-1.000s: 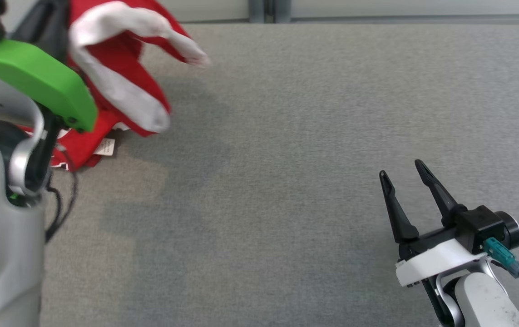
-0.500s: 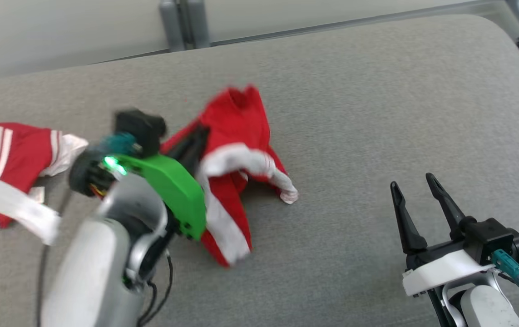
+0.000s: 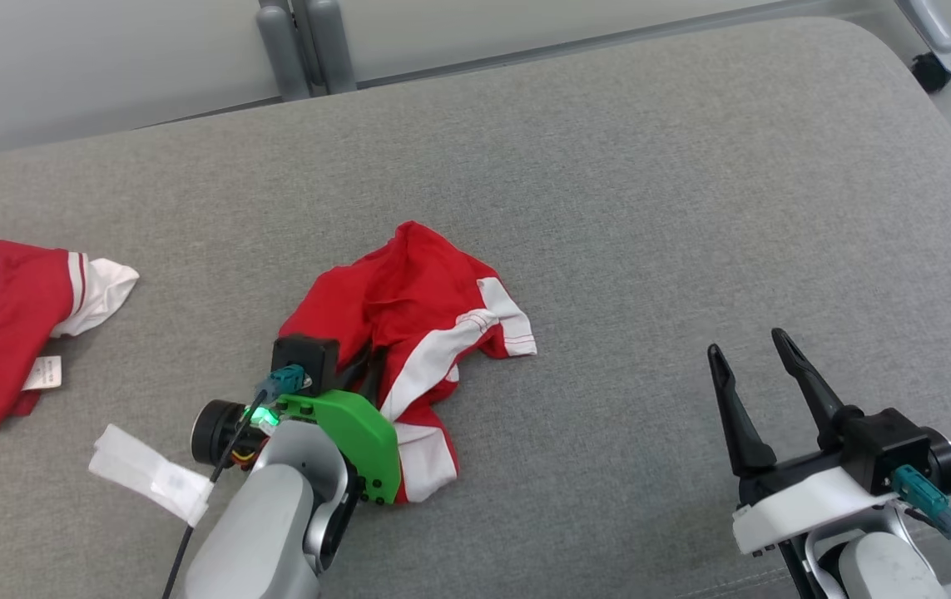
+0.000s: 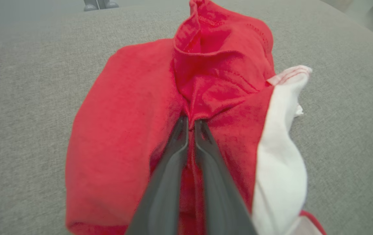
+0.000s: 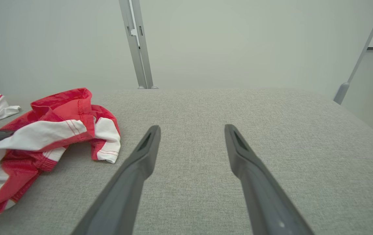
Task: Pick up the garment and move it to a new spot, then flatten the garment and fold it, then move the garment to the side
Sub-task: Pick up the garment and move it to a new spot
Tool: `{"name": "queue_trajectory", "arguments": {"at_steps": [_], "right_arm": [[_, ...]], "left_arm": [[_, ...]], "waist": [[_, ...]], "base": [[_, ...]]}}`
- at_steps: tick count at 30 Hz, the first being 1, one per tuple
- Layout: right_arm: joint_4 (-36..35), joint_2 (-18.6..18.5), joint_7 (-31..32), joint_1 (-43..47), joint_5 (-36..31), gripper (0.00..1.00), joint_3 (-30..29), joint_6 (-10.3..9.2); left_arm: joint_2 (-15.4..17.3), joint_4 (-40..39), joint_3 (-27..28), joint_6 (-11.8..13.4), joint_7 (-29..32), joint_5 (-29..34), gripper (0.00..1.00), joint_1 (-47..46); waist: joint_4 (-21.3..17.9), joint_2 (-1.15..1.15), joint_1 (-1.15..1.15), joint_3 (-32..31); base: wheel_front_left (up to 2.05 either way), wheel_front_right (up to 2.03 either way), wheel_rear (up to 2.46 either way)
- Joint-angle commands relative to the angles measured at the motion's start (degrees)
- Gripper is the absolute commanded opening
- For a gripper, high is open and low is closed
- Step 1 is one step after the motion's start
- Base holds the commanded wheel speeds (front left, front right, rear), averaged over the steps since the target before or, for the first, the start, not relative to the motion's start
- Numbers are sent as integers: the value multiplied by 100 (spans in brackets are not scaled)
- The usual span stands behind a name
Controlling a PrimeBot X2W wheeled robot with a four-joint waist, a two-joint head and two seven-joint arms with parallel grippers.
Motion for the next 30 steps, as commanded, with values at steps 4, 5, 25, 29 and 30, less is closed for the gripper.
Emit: {"name": "queue_trajectory", "arguments": {"at_steps": [4,5,25,29,30], "right_arm": [[-33,-85,-18,160,-85,100,-19,-2],[-46,-105,-18,190,-107,100,-43,-2],[-133,-44,-18,566,-382,100,-563,-2],[-20,78,-18,689,-440,100,-638,-2],[-2,94,-18,700,-446,100,-651,-2]], "left_arm": [[-50,145,-44,60,-1039,57,100,66],[-62,135,-53,109,-1276,45,100,158],[-75,-2036,1212,327,-1920,809,100,2774],[-88,-2097,1462,249,-1919,926,100,2907],[-94,-2099,1496,241,-1920,936,100,2917]], "waist": [[389,0,0,-292],[453,0,0,-354],[939,0,0,-1001],[861,0,0,-1011],[855,0,0,-1010]], "base": [[0,0,0],[0,0,0],[0,0,0],[0,0,0],[0,0,0]]}}
